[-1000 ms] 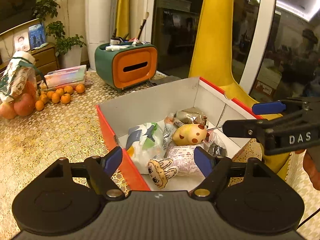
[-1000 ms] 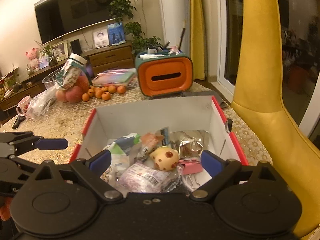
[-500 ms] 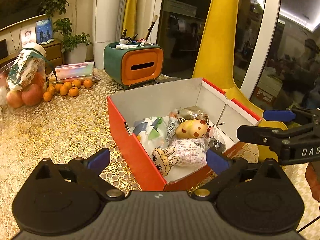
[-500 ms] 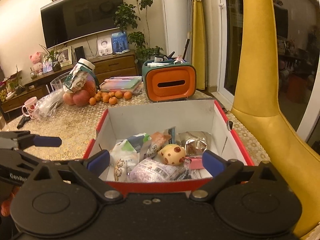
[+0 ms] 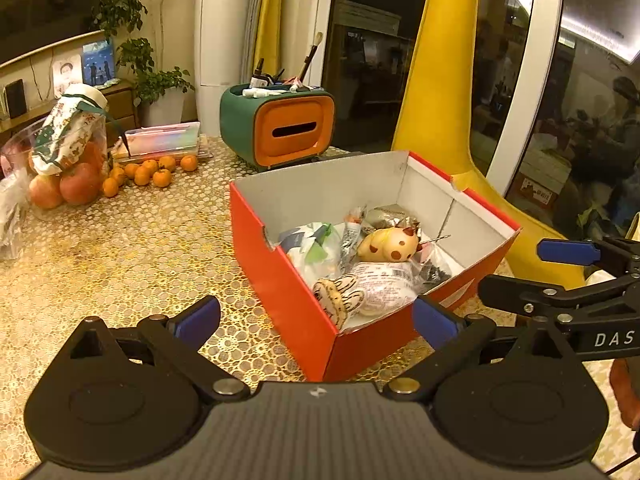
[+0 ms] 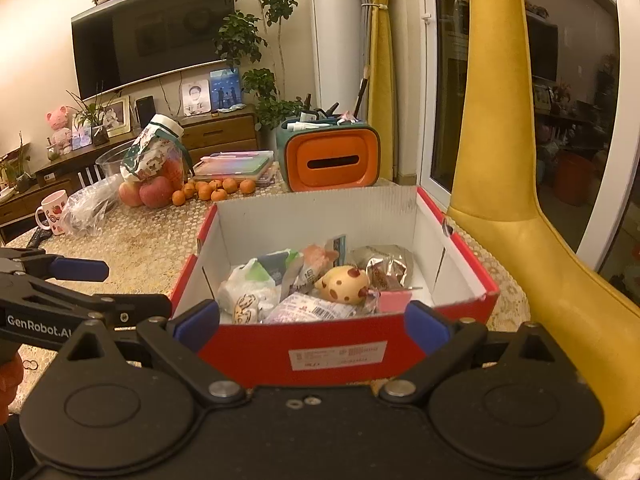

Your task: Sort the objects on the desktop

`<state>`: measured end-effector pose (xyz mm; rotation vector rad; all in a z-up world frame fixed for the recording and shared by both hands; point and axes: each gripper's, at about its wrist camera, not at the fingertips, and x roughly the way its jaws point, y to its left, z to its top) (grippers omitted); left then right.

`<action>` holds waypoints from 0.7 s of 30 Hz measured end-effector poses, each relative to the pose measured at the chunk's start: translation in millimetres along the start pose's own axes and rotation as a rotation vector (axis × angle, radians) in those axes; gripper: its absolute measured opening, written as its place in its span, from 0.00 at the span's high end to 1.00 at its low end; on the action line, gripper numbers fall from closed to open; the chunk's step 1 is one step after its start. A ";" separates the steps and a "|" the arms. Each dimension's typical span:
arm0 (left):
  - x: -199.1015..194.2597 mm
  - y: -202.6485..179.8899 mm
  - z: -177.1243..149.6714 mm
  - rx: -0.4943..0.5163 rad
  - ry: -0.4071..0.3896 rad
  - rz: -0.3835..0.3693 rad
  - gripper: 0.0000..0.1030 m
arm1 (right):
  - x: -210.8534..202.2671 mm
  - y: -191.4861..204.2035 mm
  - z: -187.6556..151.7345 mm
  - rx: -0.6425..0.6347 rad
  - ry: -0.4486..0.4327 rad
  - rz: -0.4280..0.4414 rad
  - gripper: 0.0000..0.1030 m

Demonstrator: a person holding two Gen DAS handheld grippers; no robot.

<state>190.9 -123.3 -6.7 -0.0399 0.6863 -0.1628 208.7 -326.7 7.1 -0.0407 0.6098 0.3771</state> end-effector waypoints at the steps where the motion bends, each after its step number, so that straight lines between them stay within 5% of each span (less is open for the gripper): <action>1: -0.6 0.3 -1.1 0.001 -0.001 0.003 0.00 | -0.6 0.4 -1.1 0.002 0.000 -0.004 0.04; 21: -5.7 2.1 -7.1 0.010 0.013 -0.036 0.00 | -3.8 0.8 -13.5 0.049 0.024 -0.050 0.04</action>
